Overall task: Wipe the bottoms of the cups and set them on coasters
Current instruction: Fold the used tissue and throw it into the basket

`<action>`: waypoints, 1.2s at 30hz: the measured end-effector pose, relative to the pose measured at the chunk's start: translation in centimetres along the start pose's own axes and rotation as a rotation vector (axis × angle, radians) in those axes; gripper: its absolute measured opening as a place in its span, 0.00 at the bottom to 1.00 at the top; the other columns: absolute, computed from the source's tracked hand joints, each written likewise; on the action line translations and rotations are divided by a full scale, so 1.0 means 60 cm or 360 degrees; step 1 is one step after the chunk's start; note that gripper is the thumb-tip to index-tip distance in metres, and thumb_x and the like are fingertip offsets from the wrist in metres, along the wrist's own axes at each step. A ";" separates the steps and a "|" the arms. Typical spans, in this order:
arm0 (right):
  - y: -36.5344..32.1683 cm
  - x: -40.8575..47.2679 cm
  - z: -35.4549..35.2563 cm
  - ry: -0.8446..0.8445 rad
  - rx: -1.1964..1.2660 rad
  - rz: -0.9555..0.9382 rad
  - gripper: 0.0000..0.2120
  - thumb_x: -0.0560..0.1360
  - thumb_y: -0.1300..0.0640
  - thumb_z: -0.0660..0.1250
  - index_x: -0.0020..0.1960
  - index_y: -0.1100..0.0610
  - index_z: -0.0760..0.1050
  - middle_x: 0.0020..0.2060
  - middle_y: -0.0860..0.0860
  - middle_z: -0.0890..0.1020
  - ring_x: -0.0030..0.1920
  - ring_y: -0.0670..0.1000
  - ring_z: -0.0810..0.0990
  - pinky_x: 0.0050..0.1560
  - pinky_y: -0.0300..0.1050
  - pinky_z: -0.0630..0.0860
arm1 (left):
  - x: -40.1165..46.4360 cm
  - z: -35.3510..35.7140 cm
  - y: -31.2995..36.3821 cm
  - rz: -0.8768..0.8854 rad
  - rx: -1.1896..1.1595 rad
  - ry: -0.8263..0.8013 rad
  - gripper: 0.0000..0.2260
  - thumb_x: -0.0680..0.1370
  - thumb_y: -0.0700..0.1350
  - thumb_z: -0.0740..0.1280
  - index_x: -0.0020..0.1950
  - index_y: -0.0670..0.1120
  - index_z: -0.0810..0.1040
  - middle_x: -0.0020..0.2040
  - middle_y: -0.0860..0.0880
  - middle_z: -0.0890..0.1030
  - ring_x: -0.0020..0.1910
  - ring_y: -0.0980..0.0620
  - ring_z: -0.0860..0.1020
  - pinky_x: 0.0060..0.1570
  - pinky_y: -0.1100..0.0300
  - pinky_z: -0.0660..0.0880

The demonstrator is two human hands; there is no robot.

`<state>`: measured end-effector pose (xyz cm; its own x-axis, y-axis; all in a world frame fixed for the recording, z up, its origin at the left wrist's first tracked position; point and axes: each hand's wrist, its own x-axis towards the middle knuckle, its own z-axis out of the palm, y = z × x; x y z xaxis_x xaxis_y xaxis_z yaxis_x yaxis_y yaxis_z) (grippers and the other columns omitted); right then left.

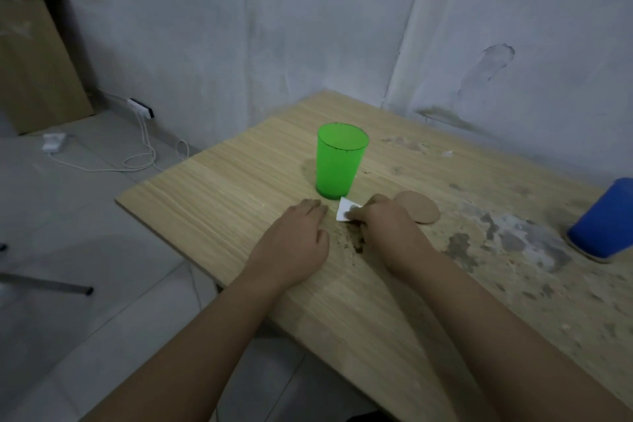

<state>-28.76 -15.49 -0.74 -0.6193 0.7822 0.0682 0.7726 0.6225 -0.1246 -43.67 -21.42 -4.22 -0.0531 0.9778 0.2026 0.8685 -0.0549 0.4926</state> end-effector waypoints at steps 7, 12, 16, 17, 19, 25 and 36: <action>0.013 -0.031 0.001 0.0016 -0.0095 0.0040 0.13 0.74 0.61 0.61 0.57 0.57 0.77 0.50 0.59 0.77 0.49 0.57 0.76 0.48 0.46 0.72 | 0.002 0.000 0.001 -0.0021 -0.0021 -0.0023 0.22 0.79 0.42 0.55 0.74 0.44 0.64 0.75 0.47 0.64 0.74 0.52 0.60 0.72 0.59 0.56; -0.040 -0.010 0.016 0.0171 -0.0051 0.0067 0.10 0.74 0.61 0.60 0.53 0.58 0.78 0.44 0.59 0.78 0.50 0.57 0.73 0.46 0.47 0.71 | -0.003 -0.004 0.004 -0.0054 -0.0071 0.0004 0.21 0.79 0.42 0.55 0.73 0.43 0.64 0.74 0.46 0.67 0.73 0.51 0.63 0.71 0.57 0.60; -0.035 -0.043 0.013 0.0180 0.0033 -0.0079 0.10 0.76 0.59 0.60 0.52 0.58 0.79 0.40 0.57 0.76 0.49 0.57 0.75 0.46 0.47 0.73 | -0.002 -0.003 0.001 -0.0045 -0.0088 0.0024 0.20 0.79 0.42 0.55 0.72 0.43 0.66 0.73 0.46 0.68 0.72 0.50 0.64 0.71 0.57 0.60; -0.026 -0.054 0.007 0.0151 0.0057 -0.0090 0.10 0.76 0.59 0.61 0.52 0.58 0.80 0.40 0.55 0.75 0.50 0.56 0.75 0.49 0.47 0.73 | -0.002 -0.003 0.001 -0.0043 -0.0089 0.0018 0.21 0.79 0.42 0.55 0.72 0.43 0.66 0.73 0.46 0.68 0.73 0.50 0.64 0.71 0.57 0.60; -0.005 -0.063 -0.004 0.0107 0.0028 -0.0068 0.11 0.77 0.59 0.62 0.55 0.59 0.79 0.44 0.57 0.77 0.51 0.56 0.75 0.51 0.47 0.73 | -0.003 -0.004 0.002 -0.0044 -0.0092 -0.0011 0.21 0.79 0.42 0.55 0.73 0.43 0.66 0.74 0.46 0.67 0.73 0.51 0.63 0.71 0.58 0.59; -0.026 -0.008 0.007 0.0133 -0.0058 0.0136 0.16 0.74 0.61 0.63 0.60 0.55 0.77 0.50 0.59 0.75 0.48 0.58 0.76 0.48 0.44 0.71 | -0.003 -0.005 0.001 -0.0024 -0.0088 0.0015 0.20 0.79 0.42 0.55 0.72 0.43 0.67 0.72 0.46 0.69 0.71 0.49 0.66 0.69 0.56 0.62; 0.022 -0.036 0.017 0.0164 0.0123 0.0015 0.13 0.76 0.52 0.60 0.52 0.55 0.82 0.43 0.60 0.79 0.43 0.55 0.77 0.40 0.42 0.63 | -0.004 -0.006 -0.005 0.0150 0.0357 -0.0359 0.30 0.78 0.54 0.53 0.77 0.42 0.53 0.78 0.42 0.53 0.77 0.47 0.50 0.76 0.55 0.47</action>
<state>-26.58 -16.38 -2.07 -0.5916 0.7887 0.1674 0.7626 0.6147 -0.2013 -44.07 -21.74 -4.09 0.1213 0.9921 0.0332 0.9527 -0.1257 0.2768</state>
